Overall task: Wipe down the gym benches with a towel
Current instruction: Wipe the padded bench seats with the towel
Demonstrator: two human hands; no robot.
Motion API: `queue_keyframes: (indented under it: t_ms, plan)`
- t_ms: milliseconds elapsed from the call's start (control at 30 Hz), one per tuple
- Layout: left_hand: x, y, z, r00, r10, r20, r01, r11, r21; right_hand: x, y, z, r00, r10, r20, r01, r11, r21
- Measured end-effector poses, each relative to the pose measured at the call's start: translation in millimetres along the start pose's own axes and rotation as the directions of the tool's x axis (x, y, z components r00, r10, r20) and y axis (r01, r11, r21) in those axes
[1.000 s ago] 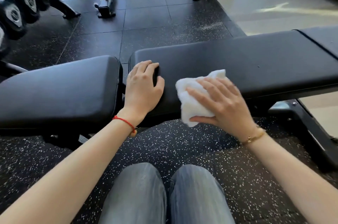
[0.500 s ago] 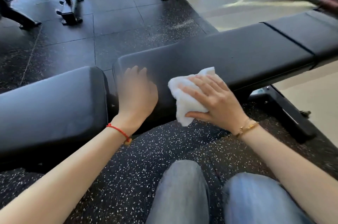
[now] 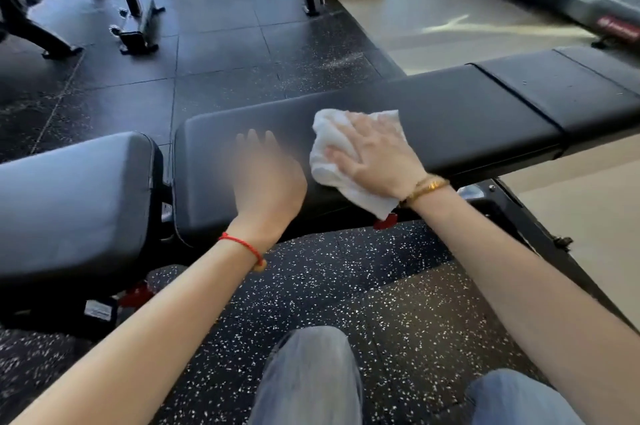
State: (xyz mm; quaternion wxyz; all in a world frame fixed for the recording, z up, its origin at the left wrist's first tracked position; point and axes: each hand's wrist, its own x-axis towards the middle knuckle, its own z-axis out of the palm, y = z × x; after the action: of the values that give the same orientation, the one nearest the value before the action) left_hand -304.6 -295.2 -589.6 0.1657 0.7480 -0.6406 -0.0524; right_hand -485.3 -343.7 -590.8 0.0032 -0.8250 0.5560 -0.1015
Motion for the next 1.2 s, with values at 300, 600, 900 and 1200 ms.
queue_keyframes:
  t_ms: [300,600,900,1200]
  plan:
    - [-3,12,8,0.986,-0.102,-0.133,0.105,0.994,0.022,26,100,-19,0.997,0.057,0.059,-0.057,0.998,0.003]
    - [-5,8,5,0.974,-0.095,-0.206,0.103,0.994,0.028,34,27,-6,0.93,-0.359,0.083,0.351,0.932,0.095]
    - [-3,4,7,0.969,-0.09,-0.231,0.097,0.995,0.016,15,114,-21,0.94,-0.339,-0.035,0.34,0.93,0.136]
    - [-1,7,12,0.969,-0.1,-0.226,0.103,0.995,0.003,-57,82,-1,0.776,-0.587,-0.231,0.534,0.806,-0.256]
